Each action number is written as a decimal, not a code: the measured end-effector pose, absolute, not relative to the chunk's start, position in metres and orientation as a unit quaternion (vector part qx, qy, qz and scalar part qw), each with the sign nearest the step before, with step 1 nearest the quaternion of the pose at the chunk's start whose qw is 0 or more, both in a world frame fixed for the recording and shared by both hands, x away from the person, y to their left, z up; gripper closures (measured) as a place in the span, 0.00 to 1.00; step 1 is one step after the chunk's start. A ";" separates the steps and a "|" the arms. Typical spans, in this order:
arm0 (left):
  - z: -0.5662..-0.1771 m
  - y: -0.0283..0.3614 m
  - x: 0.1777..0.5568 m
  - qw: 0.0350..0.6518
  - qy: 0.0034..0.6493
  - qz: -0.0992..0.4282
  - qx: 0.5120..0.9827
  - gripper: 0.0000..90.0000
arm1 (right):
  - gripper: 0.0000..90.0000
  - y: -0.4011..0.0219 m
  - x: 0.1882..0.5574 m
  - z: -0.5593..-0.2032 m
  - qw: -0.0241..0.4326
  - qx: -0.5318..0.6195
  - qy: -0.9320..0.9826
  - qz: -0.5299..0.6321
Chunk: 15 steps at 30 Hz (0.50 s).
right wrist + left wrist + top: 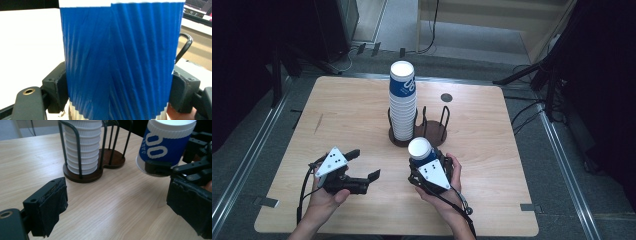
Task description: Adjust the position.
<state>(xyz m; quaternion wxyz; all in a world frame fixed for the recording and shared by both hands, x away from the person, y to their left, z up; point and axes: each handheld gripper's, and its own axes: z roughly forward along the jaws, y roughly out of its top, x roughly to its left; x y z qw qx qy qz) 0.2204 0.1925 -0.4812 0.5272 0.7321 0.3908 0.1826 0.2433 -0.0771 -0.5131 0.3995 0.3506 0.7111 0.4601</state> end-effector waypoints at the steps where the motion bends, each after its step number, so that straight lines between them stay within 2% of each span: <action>1: -0.481 0.192 0.220 0.528 0.388 0.182 0.733 0.05 | 0.21 -0.076 0.243 -0.514 0.401 0.349 0.712 0.459; 15: -0.480 0.188 0.220 0.536 0.378 0.169 0.736 0.07 | 0.21 -0.065 0.237 -0.520 0.446 0.303 0.724 0.430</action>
